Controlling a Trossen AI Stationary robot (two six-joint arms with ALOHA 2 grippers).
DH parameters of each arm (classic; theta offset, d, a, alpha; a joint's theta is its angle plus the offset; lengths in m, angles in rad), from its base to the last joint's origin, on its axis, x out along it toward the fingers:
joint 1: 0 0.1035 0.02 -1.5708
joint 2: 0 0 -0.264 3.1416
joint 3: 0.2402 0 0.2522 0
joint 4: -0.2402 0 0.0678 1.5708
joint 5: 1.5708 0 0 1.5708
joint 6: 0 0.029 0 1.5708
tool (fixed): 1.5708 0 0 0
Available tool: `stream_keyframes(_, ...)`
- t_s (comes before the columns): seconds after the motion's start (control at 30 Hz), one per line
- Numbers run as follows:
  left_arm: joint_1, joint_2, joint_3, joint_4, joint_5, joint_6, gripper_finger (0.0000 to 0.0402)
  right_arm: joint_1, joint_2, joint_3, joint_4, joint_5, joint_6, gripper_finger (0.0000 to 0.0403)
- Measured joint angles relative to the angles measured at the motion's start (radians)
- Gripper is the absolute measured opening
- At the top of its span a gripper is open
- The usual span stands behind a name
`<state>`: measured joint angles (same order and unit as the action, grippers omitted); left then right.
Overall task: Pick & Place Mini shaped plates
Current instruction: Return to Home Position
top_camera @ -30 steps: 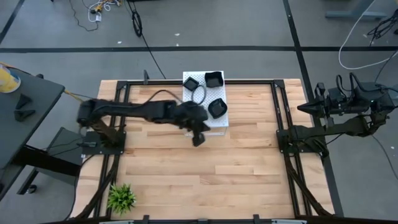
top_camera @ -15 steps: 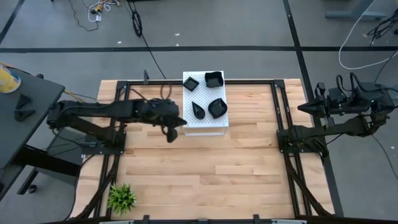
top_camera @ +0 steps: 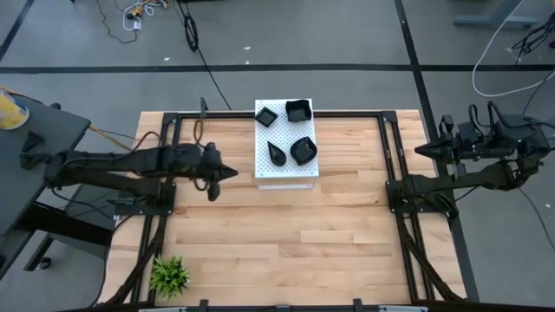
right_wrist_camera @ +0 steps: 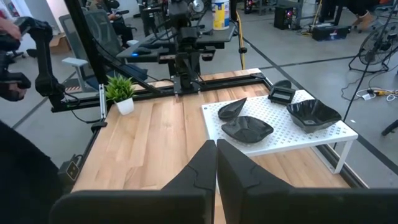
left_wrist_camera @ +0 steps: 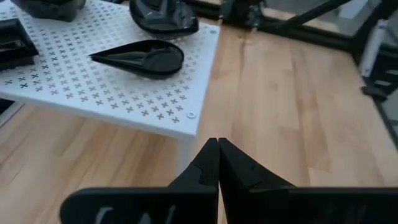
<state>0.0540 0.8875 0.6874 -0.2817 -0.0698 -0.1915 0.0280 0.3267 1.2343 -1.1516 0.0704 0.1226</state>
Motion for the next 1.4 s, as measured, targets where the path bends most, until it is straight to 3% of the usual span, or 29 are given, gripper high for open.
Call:
stream_keyframes(0.27,-0.03,-0.206,-0.149,0.022,0.09,0.046,0.0002,0.0,0.0,0.0,0.0,0.0,0.0,0.0019)
stream_keyframes(0.6,-0.054,-0.419,-0.398,0.266,0.095,0.138,0.0001,0.0,0.0,0.0,0.0,0.0,0.0,0.0019)
stream_keyframes(0.83,-0.07,-0.543,-0.53,0.269,0.209,0.159,0.0001,0.0,0.0,0.0,0.0,0.0,0.0,0.0019)
stream_keyframes(1.1,-0.071,-0.636,-0.63,0.271,0.206,0.164,0.0001,0.0,0.0,0.0,0.0,0.0,0.0,0.0019)
stream_keyframes(1.4,-0.071,-0.746,-0.658,0.285,0.205,0.203,0.0001,0.0,0.0,0.0,0.0,0.0,0.0,0.0019)
